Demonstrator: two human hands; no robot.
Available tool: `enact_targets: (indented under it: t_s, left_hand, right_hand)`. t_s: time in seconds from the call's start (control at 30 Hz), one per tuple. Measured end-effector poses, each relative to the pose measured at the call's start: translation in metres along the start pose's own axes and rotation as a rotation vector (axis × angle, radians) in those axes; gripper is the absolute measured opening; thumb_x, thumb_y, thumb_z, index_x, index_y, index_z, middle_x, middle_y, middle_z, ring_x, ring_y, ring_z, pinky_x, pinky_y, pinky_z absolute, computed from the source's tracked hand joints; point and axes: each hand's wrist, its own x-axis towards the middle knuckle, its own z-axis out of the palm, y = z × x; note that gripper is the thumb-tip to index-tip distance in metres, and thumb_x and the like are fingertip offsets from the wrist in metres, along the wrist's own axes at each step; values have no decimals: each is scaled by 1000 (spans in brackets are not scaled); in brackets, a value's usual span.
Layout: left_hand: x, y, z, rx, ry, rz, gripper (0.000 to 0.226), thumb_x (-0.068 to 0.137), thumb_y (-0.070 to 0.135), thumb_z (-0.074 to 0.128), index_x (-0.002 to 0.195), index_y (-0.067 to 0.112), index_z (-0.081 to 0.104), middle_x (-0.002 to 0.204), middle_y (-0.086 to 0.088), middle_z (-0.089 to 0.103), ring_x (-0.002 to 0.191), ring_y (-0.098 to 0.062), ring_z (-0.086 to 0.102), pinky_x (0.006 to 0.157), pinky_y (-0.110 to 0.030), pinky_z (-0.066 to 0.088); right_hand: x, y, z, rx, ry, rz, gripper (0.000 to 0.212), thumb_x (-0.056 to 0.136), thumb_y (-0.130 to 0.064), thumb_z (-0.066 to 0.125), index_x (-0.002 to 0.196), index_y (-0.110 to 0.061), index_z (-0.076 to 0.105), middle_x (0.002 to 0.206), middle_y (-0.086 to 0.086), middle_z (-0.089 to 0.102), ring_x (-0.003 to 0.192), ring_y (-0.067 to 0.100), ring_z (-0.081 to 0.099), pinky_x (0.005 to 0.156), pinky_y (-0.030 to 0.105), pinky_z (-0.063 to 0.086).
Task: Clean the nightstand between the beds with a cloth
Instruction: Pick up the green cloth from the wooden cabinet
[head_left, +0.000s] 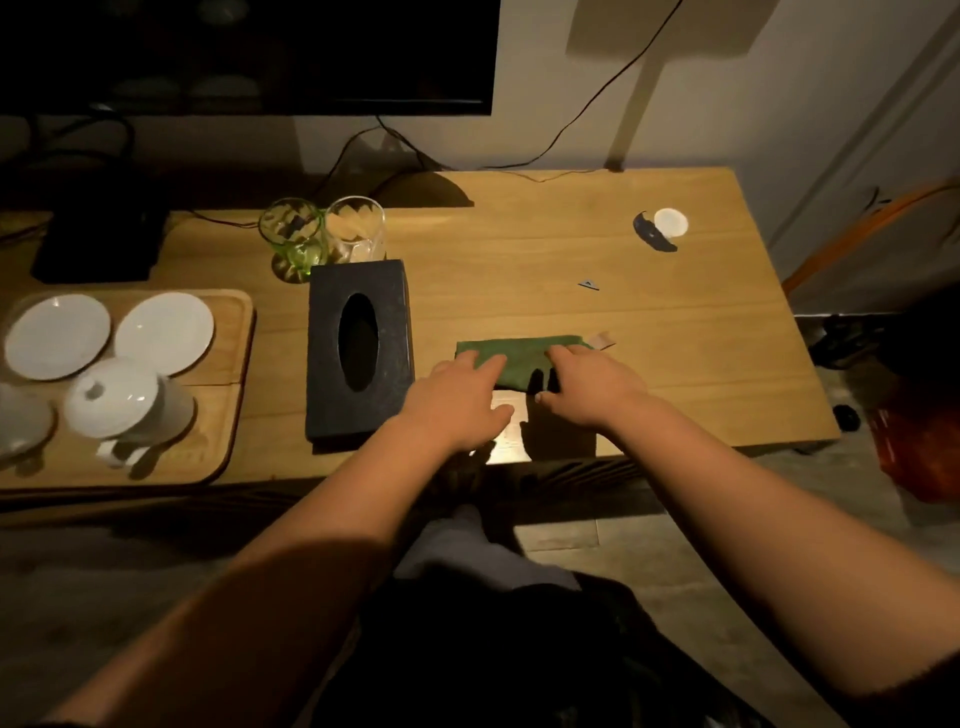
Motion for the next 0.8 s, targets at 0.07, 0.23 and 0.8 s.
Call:
enact_targets:
  t_s: [0.07, 0.23, 0.8]
  left_hand:
    - [26, -4, 0, 5, -31, 25, 69, 89, 52, 48, 149, 27, 23, 151, -11, 30, 133, -35, 36, 100, -49, 42]
    - [73, -9, 8, 14, -57, 106, 56, 91, 40, 48, 143, 22, 39, 149, -14, 33, 136, -34, 30, 106, -48, 37]
    - [128, -21, 14, -137, -313, -62, 20, 90, 41, 59, 100, 24, 55, 107, -4, 60, 97, -23, 54, 82, -35, 43]
  right_hand:
    - [20, 5, 1, 38, -1, 21, 54, 87, -43, 58, 131, -15, 43, 131, 11, 50, 120, 34, 48, 91, 49, 49]
    - [56, 25, 11, 64, -30, 129, 60, 89, -43, 56, 140, -18, 34, 145, 13, 35, 134, 43, 28, 101, 53, 40]
    - [87, 54, 28, 494, -16, 146, 20, 78, -30, 73, 91, -20, 62, 83, 0, 65, 84, 24, 61, 59, 26, 39]
